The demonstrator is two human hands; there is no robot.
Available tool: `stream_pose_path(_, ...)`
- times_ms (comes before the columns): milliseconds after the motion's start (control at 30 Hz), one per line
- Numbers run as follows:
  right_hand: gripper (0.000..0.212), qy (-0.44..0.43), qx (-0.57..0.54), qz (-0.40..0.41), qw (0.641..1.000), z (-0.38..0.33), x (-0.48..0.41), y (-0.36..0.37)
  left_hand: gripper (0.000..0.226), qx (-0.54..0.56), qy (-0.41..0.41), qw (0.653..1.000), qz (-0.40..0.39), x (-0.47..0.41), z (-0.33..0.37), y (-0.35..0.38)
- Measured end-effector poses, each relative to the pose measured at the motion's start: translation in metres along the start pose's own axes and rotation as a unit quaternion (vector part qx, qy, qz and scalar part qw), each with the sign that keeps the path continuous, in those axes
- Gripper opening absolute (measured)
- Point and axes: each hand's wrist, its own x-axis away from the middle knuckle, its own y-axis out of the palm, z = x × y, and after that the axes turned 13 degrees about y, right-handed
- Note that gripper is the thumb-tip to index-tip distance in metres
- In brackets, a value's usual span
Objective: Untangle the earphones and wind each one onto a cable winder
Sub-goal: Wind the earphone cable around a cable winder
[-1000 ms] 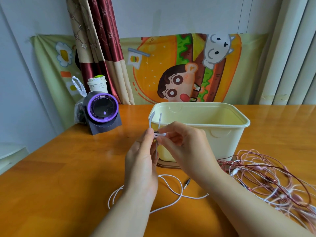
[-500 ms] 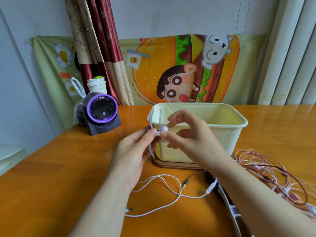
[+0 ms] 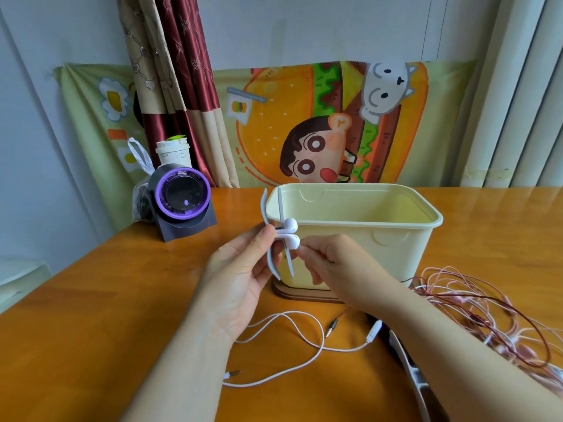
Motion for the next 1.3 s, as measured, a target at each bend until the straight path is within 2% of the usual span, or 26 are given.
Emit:
stream_pose_path(167,0.038,-0.004,0.074,-0.039,0.996,0.001,-0.001,0.011,0.034,-0.009,0.013,0.999,0.030,0.000,0.001,-0.002)
stream_pose_path(267,0.036,0.004,0.128,-0.084,0.988,-0.002,0.003,0.018,0.045,-0.030,0.006,0.998,0.057,-0.002,-0.001,-0.005)
stream_pose_path(400,0.037,-0.026,0.173,-0.086,0.981,-0.006,0.005,0.017,0.054,-0.040,-0.001,0.993,0.112,-0.004,-0.004,-0.009)
stream_pose_path(633,0.027,-0.030,0.208,-0.113,0.971,-0.011,0.009,0.015,0.032,0.013,-0.067,0.990,0.123,-0.002,-0.005,-0.004)
stream_pose_path(800,0.029,-0.005,0.212,-0.124,0.969,-0.015,0.011,0.011,0.023,-0.075,-0.031,0.988,0.130,-0.003,-0.007,-0.008)
stream_pose_path(867,0.025,-0.024,0.210,-0.105,0.972,-0.025,0.014,-0.001,0.015,-0.139,0.009,0.985,0.106,-0.002,-0.008,-0.008)
stream_pose_path(967,0.022,-0.070,0.171,-0.006,0.983,-0.036,0.017,-0.025,0.010,-0.202,0.048,0.976,0.060,0.001,-0.009,-0.004)
stream_pose_path(1100,0.013,-0.091,0.142,0.105,0.980,-0.035,0.017,-0.049,0.016,-0.242,0.081,0.966,-0.047,0.008,-0.009,0.009)
stream_pose_path(1167,0.007,-0.092,0.147,0.130,0.976,-0.032,0.015,-0.055,0.019,-0.245,0.078,0.963,-0.086,0.010,-0.010,0.011)
stream_pose_path(1300,0.012,-0.102,0.135,0.132,0.977,-0.026,0.014,-0.063,0.022,-0.265,0.070,0.951,-0.145,0.009,-0.008,0.009)
